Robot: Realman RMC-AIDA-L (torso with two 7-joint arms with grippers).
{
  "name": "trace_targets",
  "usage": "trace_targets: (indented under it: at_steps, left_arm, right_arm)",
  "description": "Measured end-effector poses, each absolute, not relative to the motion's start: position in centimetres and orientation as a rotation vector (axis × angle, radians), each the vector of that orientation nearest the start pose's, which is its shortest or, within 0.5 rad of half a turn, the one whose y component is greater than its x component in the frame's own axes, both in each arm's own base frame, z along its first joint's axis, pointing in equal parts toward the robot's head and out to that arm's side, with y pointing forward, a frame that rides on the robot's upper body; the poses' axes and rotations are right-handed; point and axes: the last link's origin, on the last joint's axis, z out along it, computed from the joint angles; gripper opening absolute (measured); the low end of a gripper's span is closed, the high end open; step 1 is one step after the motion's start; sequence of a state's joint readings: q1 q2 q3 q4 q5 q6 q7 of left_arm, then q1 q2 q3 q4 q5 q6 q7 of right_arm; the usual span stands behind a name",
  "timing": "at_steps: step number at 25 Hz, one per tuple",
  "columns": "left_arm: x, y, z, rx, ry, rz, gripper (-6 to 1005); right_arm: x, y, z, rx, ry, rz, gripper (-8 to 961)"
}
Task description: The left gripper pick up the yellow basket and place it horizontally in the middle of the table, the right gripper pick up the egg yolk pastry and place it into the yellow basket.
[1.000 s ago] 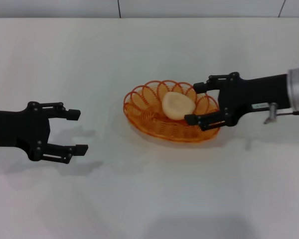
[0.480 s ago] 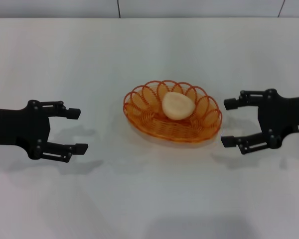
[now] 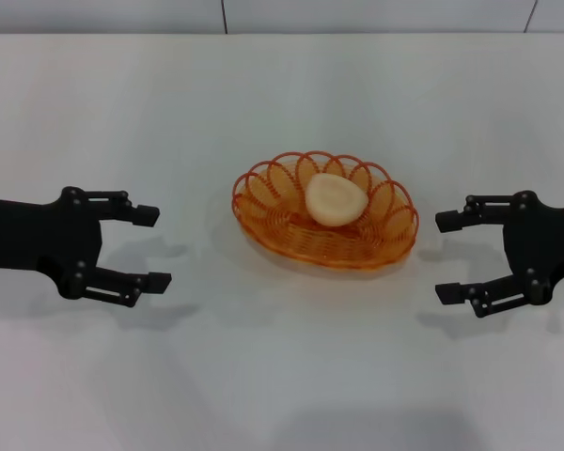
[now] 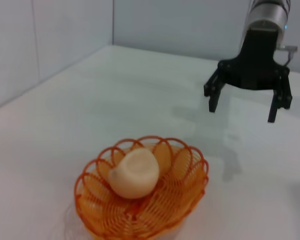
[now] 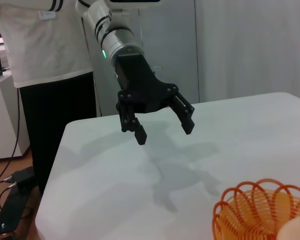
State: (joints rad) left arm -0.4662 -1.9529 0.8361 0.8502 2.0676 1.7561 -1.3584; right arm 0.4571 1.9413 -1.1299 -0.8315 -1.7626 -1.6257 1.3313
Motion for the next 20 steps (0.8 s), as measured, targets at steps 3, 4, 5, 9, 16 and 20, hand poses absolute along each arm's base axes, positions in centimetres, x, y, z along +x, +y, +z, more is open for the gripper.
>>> trace_targets:
  at_steps: [3,4,5,9,16,20]
  left_arm:
    - [-27.27,31.1,5.09,-2.991,-0.335,-0.365,863]
    - [-27.16,31.11,5.06,-2.999,-0.333,-0.364,863]
    - [-27.06,31.14,5.05,-3.003,-0.331,-0.366,863]
    - [-26.84,31.26,5.05,-3.007,-0.325,-0.37,863]
    - [-26.85,31.29,5.09,-3.004,-0.33,-0.372,863]
    - [-26.85,31.3,5.11,-3.003,-0.331,-0.372,863]
  right_arm:
    - [24.45,31.8,2.47,-2.98,0.189,0.538,878]
    - [24.49,31.78,2.45,-2.981,0.192,0.539,878]
    - [24.51,31.77,2.44,-2.981,0.194,0.539,878]
    - [24.54,31.75,2.44,-2.981,0.194,0.54,877]
    - [24.56,31.75,2.46,-2.981,0.195,0.541,877]
    - [24.58,31.79,2.46,-2.977,0.187,0.538,877]
